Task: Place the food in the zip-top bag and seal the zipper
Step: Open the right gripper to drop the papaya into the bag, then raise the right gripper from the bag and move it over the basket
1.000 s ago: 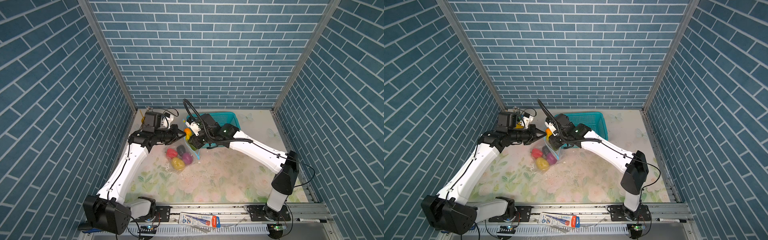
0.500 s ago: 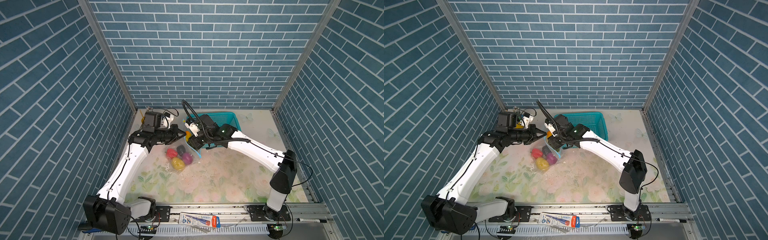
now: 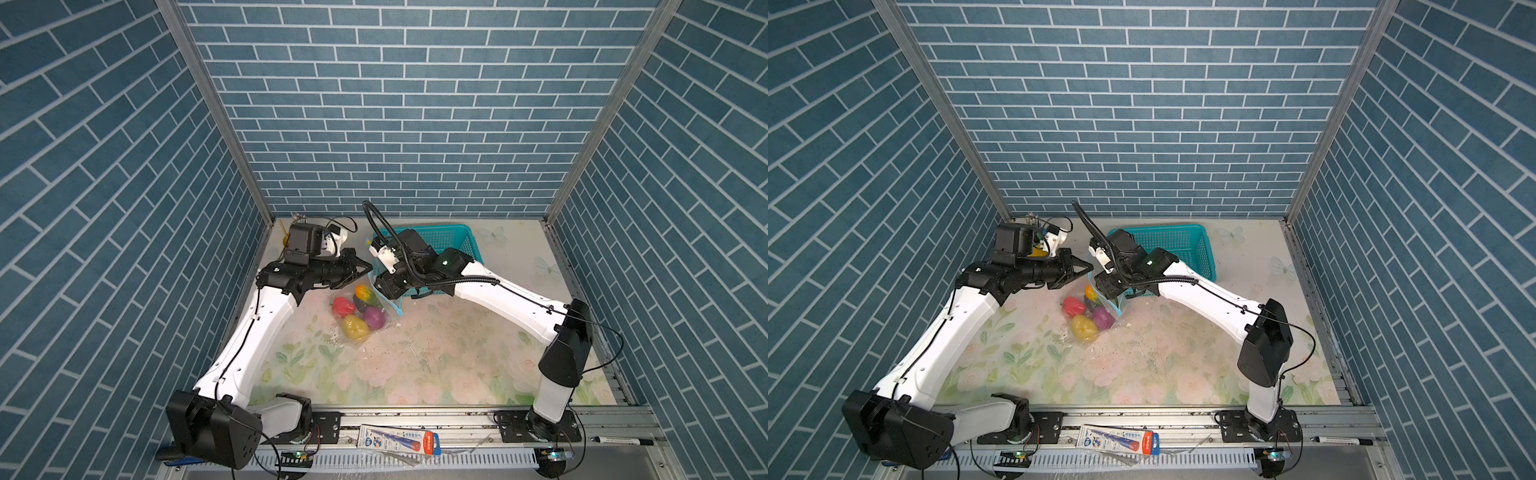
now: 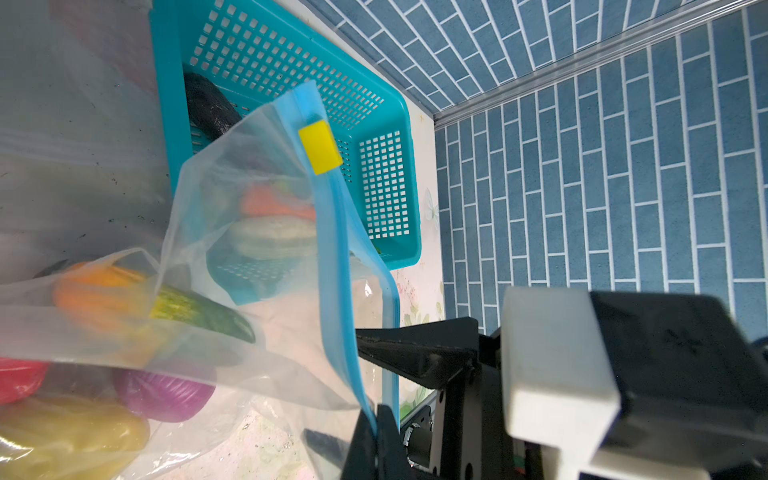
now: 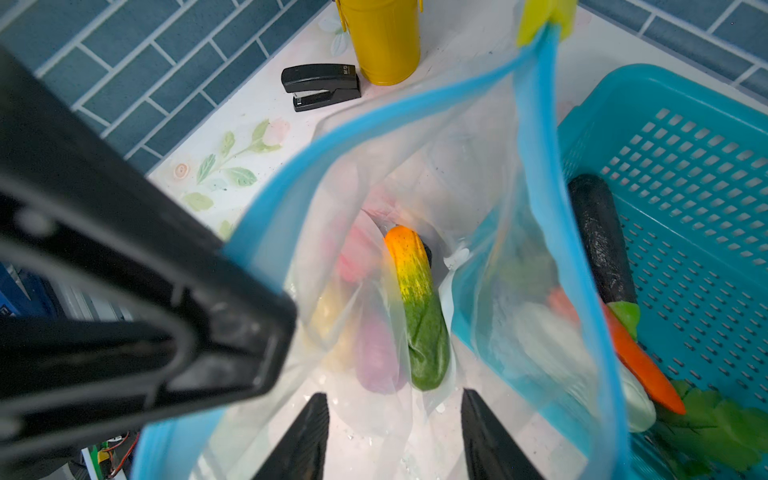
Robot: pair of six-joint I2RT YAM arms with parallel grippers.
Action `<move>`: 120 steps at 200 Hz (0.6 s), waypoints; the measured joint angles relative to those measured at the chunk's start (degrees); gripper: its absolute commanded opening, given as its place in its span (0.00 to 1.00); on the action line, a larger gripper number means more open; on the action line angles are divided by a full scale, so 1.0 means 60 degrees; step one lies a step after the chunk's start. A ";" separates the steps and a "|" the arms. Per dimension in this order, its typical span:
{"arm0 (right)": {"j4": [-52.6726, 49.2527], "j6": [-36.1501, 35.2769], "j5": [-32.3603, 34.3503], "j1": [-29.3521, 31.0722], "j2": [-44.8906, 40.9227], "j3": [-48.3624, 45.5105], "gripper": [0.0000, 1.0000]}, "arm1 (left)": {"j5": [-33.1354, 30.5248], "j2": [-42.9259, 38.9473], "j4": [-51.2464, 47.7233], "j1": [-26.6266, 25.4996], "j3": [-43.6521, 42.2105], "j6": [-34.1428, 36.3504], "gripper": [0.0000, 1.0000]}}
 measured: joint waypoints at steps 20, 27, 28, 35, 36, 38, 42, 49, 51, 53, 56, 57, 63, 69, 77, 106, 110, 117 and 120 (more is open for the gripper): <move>-0.0004 0.0000 0.0000 0.0000 0.0000 0.0000 0.53 | 0.0000 0.0000 0.0000 0.0000 0.0000 0.0000 0.00; -0.0004 0.0000 0.0000 0.0000 0.0000 0.0000 0.53 | 0.0000 0.0000 0.0000 0.0000 0.0000 0.0000 0.00; -0.0004 0.0000 0.0004 0.0000 0.0000 0.0000 0.53 | 0.0000 0.0000 0.0000 0.0000 0.0000 0.0000 0.00; -0.0007 0.0000 0.0007 0.0000 0.0000 0.0000 0.53 | 0.0000 0.0000 0.0000 0.0000 0.0000 0.0000 0.00; -0.0007 0.0000 0.0007 0.0000 0.0000 0.0000 0.53 | 0.0000 0.0000 0.0004 0.0000 0.0000 0.0000 0.00; -0.0007 0.0000 0.0007 0.0000 0.0000 0.0000 0.53 | 0.0000 0.0000 0.0000 0.0000 0.0000 0.0000 0.00; -0.0007 -0.0004 0.0007 0.0000 0.0000 0.0000 0.53 | 0.0000 0.0000 0.0004 0.0000 0.0000 0.0004 0.00; -0.0007 -0.0007 0.0007 -0.0004 0.0000 0.0000 0.53 | 0.0000 0.0000 0.0004 -0.0004 0.0000 0.0004 0.00; -0.0007 -0.0007 0.0007 -0.0007 0.0000 0.0000 0.53 | 0.0000 0.0000 0.0000 0.0000 0.0000 0.0004 0.00; -0.0007 -0.0011 0.0007 -0.0011 0.0000 0.0000 0.53 | 0.0000 0.0000 0.0004 0.0000 0.0000 0.0004 0.00; -0.0007 -0.0015 0.0007 -0.0011 0.0000 0.0000 0.53 | 0.0000 0.0000 0.0000 0.0000 0.0000 0.0004 0.00; -0.0007 -0.0015 0.0007 -0.0011 0.0000 0.0000 0.53 | 0.0000 0.0000 0.0004 0.0000 0.0000 0.0004 0.00; -0.0011 -0.0022 0.0007 -0.0025 0.0000 0.0000 0.53 | 0.0000 0.0000 0.0004 -0.0004 0.0000 0.0004 0.00; -0.0015 -0.0029 0.0007 -0.0033 -0.0004 0.0000 0.53 | 0.0000 0.0000 0.0000 0.0000 0.0000 0.0007 0.00; -0.0033 -0.0033 0.0004 -0.0055 -0.0018 0.0000 0.53 | -0.0004 0.0000 0.0000 0.0000 0.0000 0.0011 0.00; -0.0106 -0.0098 -0.0011 -0.0106 -0.0302 -0.0007 0.54 | -0.0007 0.0000 -0.0007 0.0000 0.0000 0.0087 0.00; -0.0120 -0.0102 -0.0015 -0.0113 -0.0382 -0.0007 0.54 | -0.0011 0.0000 -0.0007 0.0000 0.0000 0.0095 0.00; -0.0120 -0.0106 -0.0015 -0.0135 -0.0543 -0.0007 0.54 | -0.0007 0.0000 -0.0007 0.0000 0.0000 0.0106 0.00; -0.0120 -0.0106 -0.0015 -0.0138 -0.0616 -0.0007 0.54 | -0.0007 0.0000 -0.0007 0.0000 0.0000 0.0109 0.00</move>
